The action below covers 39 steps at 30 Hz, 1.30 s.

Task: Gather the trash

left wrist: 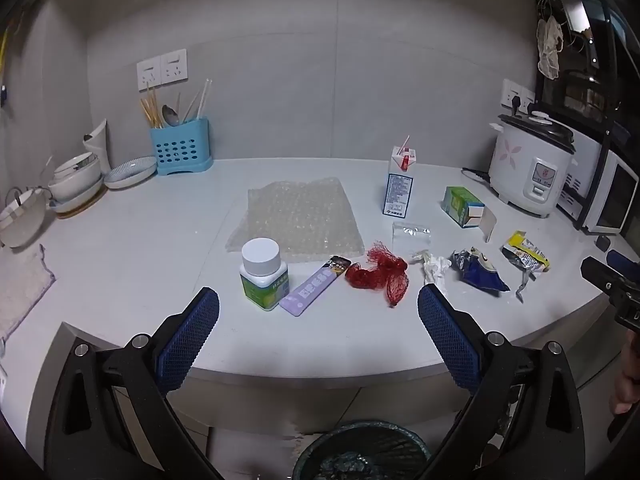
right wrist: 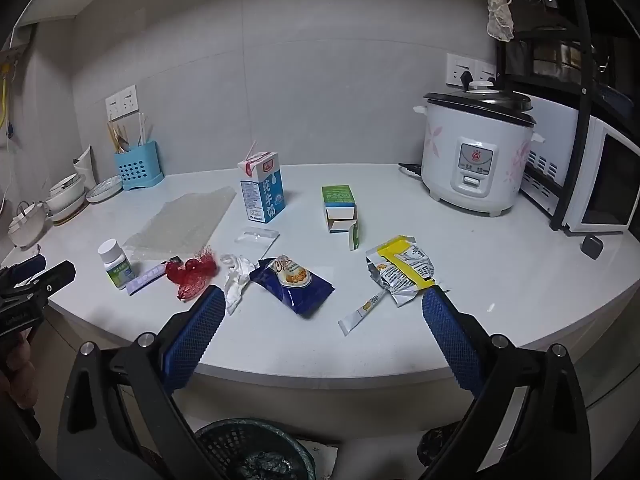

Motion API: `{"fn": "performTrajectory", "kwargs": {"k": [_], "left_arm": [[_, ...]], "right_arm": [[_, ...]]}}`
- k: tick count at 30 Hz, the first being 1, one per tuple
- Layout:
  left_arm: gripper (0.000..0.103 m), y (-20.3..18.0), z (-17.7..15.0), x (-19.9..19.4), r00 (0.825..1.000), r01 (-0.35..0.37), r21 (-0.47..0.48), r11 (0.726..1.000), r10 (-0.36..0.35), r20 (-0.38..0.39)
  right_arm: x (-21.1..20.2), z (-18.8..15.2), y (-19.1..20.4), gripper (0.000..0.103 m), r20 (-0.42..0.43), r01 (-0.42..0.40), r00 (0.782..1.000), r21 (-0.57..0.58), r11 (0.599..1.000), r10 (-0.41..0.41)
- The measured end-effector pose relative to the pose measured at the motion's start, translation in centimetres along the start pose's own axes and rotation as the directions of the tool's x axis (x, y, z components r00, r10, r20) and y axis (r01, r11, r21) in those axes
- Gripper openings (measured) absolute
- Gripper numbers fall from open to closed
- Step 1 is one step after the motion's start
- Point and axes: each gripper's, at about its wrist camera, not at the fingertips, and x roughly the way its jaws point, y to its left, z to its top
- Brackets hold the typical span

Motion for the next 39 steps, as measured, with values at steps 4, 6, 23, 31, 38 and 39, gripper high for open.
{"fn": "performTrajectory", "kwargs": {"k": [4,6,23,31,38,39], "left_arm": [[0.097,-0.3,0.2,0.2,1.0,-0.006,0.003,1.0,0.006,-0.017],[0.097,-0.4,0.6,0.1,1.0,-0.011,-0.001,1.0,0.011,-0.017],[0.097,0.7,0.5,0.2,1.0,-0.009,-0.012,1.0,0.009,0.003],[0.097,0.9,0.5,0.8,1.0,-0.014,-0.006,1.0,0.014,0.002],[0.097,1.1,0.2,1.3,1.0,-0.014,-0.013,1.0,0.013,-0.013],[0.097,1.0,0.0,1.1,1.0,-0.014,-0.015,1.0,0.014,-0.008]], "right_arm": [[0.0,-0.1,0.3,0.095,-0.011,0.01,1.0,-0.01,1.0,-0.01],[0.3,0.1,0.1,0.095,-0.012,0.01,1.0,-0.01,1.0,-0.01],[0.3,0.1,-0.1,0.095,-0.017,0.023,1.0,-0.018,1.0,-0.023],[1.1,-0.1,0.6,0.095,-0.021,0.028,0.999,-0.027,0.999,-0.028],[1.3,-0.5,0.3,0.095,-0.031,0.03,0.999,-0.016,0.999,-0.031],[1.2,-0.4,0.3,0.095,-0.03,0.031,0.999,-0.016,0.999,-0.031]]}}
